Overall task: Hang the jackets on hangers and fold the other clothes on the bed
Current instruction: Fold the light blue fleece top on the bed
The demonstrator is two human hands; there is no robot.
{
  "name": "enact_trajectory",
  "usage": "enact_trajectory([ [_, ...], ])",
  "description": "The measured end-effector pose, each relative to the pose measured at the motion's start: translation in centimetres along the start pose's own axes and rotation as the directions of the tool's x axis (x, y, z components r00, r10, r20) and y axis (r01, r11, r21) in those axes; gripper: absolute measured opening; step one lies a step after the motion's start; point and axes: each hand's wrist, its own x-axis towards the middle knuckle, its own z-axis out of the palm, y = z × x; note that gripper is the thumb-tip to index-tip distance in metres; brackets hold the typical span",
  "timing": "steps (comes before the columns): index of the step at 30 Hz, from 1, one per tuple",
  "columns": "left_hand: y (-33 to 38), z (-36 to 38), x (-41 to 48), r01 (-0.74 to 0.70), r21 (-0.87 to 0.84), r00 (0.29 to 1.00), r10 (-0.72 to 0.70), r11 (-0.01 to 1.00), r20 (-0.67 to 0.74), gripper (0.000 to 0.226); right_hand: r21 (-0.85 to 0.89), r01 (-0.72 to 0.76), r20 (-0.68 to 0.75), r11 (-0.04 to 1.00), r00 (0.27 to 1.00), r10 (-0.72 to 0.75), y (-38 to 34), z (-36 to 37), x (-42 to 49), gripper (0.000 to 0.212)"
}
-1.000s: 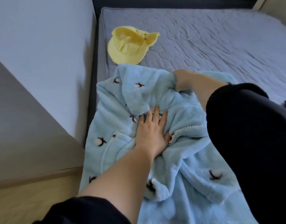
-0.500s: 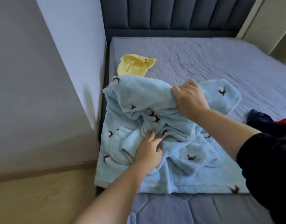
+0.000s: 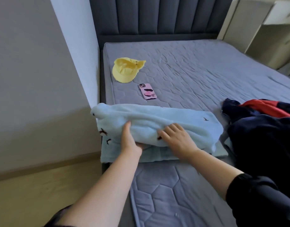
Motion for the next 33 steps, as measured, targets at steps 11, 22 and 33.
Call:
enact_trajectory([
  [11, 0.3, -7.0, 0.0, -0.013, 0.075, 0.972, 0.031, 0.997, -0.235, 0.048, -0.245, -0.477, 0.443, 0.844, 0.719, 0.535, 1.6, 0.1, -7.4, 0.091],
  [22, 1.8, -6.8, -0.1, -0.289, 0.937, 0.591, 0.807, 0.196, 0.014, 0.088, -0.406, -0.623, 0.472, 0.668, 0.483, 0.737, 3.6, 2.7, -9.5, 0.064],
  [33, -1.3, -0.9, 2.9, -0.262, 0.696, 0.817, 0.231, -0.668, 0.529, 0.056, -0.017, -0.758, 0.362, 0.652, 0.604, 0.711, 3.0, 1.3, -5.0, 0.068],
])
